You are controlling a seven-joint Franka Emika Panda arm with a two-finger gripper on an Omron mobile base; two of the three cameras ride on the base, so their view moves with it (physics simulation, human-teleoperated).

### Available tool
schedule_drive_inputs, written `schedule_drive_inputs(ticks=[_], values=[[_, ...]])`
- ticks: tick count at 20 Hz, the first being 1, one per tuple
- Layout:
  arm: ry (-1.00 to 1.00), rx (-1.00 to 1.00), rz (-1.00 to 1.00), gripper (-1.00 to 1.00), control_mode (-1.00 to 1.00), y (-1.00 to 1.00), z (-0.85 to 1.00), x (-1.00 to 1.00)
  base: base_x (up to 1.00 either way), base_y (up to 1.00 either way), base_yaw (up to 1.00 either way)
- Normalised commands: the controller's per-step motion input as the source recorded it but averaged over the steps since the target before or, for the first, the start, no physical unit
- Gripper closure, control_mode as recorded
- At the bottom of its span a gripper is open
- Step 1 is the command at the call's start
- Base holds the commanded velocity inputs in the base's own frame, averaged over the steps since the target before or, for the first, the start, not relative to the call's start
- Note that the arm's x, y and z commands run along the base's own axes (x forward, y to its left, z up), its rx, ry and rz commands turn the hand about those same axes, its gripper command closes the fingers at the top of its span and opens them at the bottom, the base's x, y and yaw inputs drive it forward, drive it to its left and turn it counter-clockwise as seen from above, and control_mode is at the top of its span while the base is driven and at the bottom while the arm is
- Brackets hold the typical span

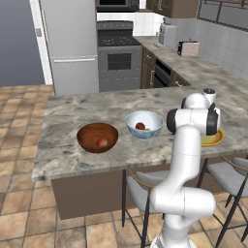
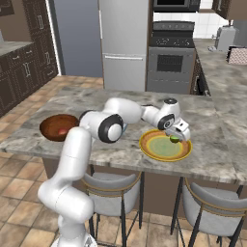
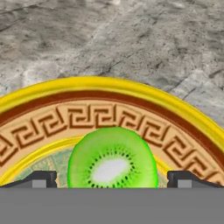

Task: Take the fruits from the plate on the dining counter and place two fruits in each bowl.

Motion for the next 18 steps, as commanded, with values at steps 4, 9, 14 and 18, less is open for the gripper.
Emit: schedule_drive_inputs(ticks=[4,9,14,18], values=[[0.0,0.0,0.0,-1.0,-1.0,-0.03,-0.13,0.08,0.0,0.0,0.0],[0.0,0.0,0.0,-1.0,-1.0,0.0,-0.11,0.1,0.0,0.0,0.0],[0.0,0.0,0.0,1.0,-1.0,0.0,-0.1,0.08,0.0,0.0,0.0],[0.02,0.0,0.0,1.0,-1.0,-0.01,0.0,0.0,0.0,0.0,0.0]])
